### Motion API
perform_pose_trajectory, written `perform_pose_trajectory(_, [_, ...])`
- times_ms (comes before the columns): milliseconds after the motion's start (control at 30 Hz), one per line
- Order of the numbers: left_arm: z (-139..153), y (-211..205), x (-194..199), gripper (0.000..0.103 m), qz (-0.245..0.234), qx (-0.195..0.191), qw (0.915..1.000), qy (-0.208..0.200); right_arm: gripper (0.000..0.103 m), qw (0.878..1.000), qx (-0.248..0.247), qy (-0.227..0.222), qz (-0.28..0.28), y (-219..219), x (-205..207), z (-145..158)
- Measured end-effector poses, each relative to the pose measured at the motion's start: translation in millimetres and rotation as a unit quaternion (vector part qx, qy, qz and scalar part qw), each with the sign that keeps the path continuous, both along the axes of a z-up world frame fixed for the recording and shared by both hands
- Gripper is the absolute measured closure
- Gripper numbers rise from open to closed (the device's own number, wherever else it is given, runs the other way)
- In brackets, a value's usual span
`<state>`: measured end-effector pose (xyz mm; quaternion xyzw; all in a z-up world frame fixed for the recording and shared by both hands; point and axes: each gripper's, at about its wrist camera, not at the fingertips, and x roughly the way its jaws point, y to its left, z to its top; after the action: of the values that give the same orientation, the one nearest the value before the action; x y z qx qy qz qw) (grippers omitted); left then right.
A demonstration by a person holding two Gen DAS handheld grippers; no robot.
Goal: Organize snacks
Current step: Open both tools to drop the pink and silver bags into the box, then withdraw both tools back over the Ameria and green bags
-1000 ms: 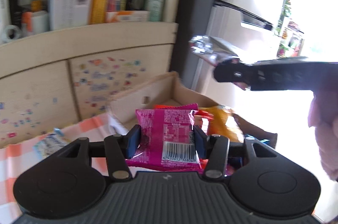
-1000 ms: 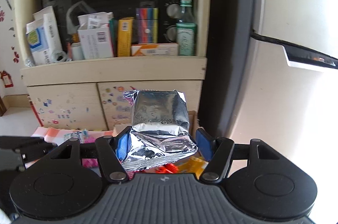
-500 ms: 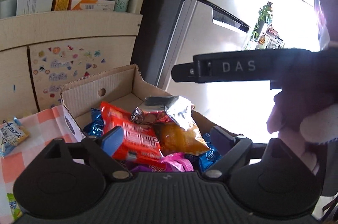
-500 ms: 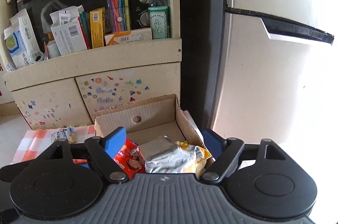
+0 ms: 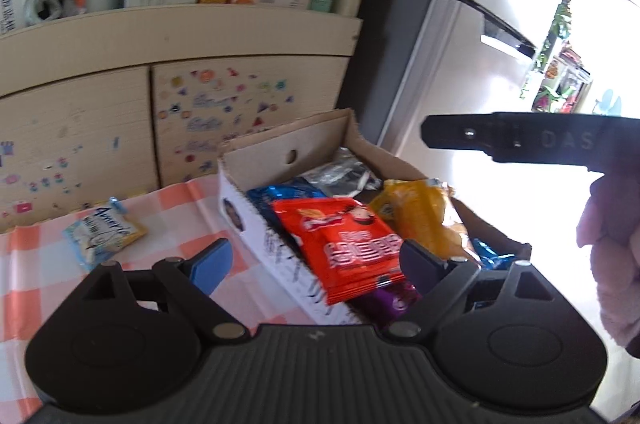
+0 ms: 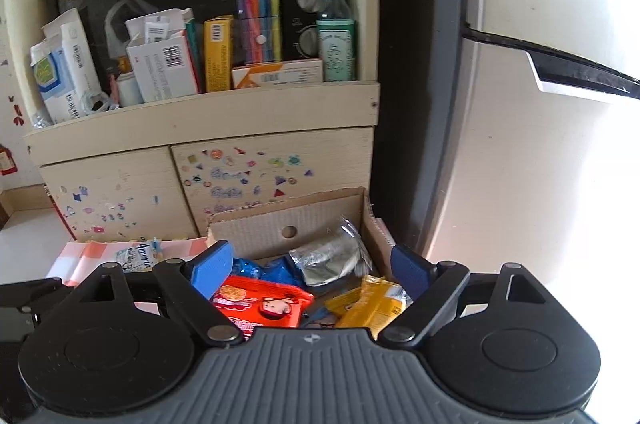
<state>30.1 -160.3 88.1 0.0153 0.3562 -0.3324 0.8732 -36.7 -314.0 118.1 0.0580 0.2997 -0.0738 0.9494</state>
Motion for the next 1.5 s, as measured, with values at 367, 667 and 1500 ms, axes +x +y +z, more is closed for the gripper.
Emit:
perform_pose_trajectory(367, [-0.9, 35.0, 17.9, 0.013, 0.057, 0.04, 0.9976, 0.003, 0.01, 0.999, -0.005, 0.01, 0.042, 26.5, 11.9, -4.2])
perform_pose_trajectory(667, [-2.6, 63.5, 32.4, 0.012, 0.094, 0.062, 0.9936, 0.012, 0.01, 0.996, -0.009, 0.018, 0.082, 52.8, 18.4, -8.3])
perform_pose_trajectory(1500, [-24.4, 124.9, 85.2, 0.012, 0.179, 0.13, 0.9753, 0.002, 0.009, 0.971, -0.013, 0.081, 0.224, 144.4, 27.6, -50.1])
